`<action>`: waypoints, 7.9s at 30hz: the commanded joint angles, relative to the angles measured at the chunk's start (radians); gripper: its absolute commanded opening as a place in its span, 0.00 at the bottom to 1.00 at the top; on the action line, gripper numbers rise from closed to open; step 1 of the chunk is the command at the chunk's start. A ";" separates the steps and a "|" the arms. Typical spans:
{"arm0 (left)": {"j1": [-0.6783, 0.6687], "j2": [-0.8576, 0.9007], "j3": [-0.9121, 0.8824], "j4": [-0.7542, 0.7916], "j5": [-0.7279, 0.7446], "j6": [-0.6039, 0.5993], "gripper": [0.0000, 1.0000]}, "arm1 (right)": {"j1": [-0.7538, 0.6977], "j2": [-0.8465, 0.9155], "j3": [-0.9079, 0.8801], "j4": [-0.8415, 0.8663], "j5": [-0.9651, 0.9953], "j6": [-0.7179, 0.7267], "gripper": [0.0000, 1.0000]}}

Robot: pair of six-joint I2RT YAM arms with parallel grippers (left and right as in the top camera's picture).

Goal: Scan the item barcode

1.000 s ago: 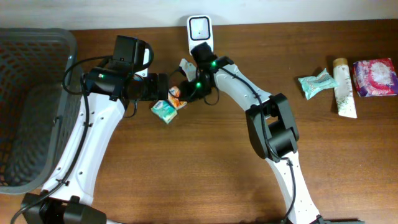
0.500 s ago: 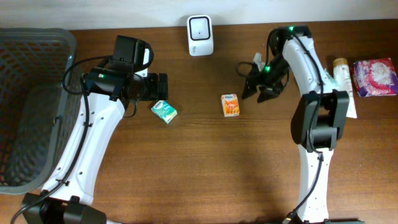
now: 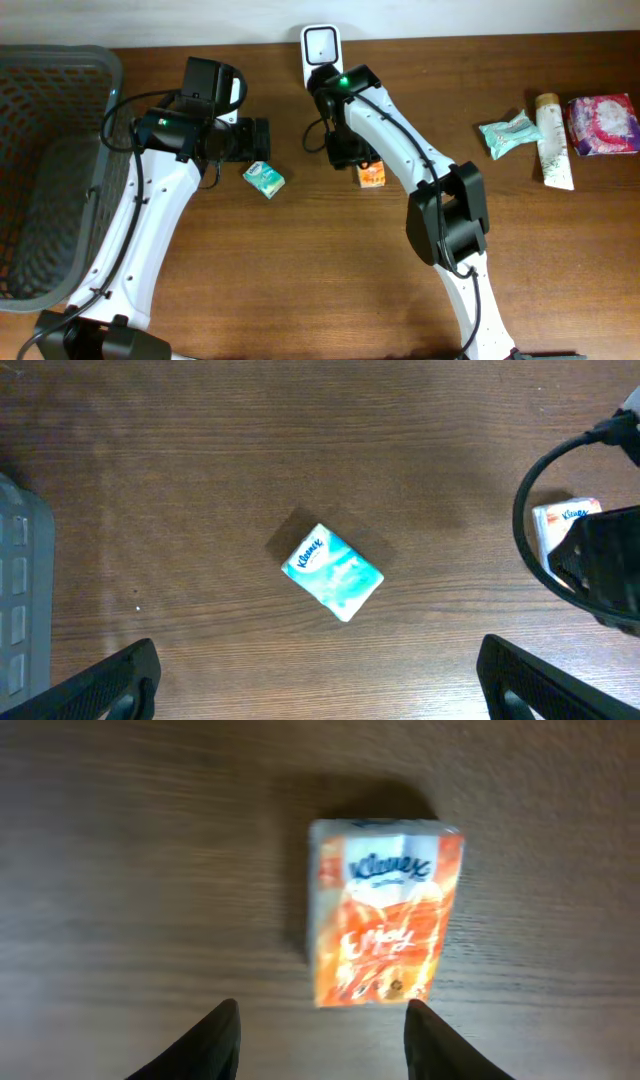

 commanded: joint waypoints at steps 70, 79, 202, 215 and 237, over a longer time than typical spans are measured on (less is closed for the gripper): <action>0.000 -0.002 0.002 -0.002 -0.003 0.005 0.99 | -0.235 -0.050 0.137 0.375 -0.345 -0.158 0.04; 0.000 -0.003 0.002 -0.002 -0.003 0.005 0.99 | -0.120 0.055 0.136 1.044 0.085 -0.526 0.04; 0.000 -0.002 0.002 -0.002 -0.003 0.005 0.99 | -0.170 0.059 0.370 0.789 0.357 -0.549 0.04; 0.000 -0.003 0.002 -0.002 -0.003 0.005 0.99 | -0.858 -0.013 0.305 -0.036 0.190 -0.211 0.04; 0.000 -0.002 0.002 -0.002 -0.003 0.005 0.99 | -0.484 -0.892 -0.124 -0.230 -0.117 -0.283 0.99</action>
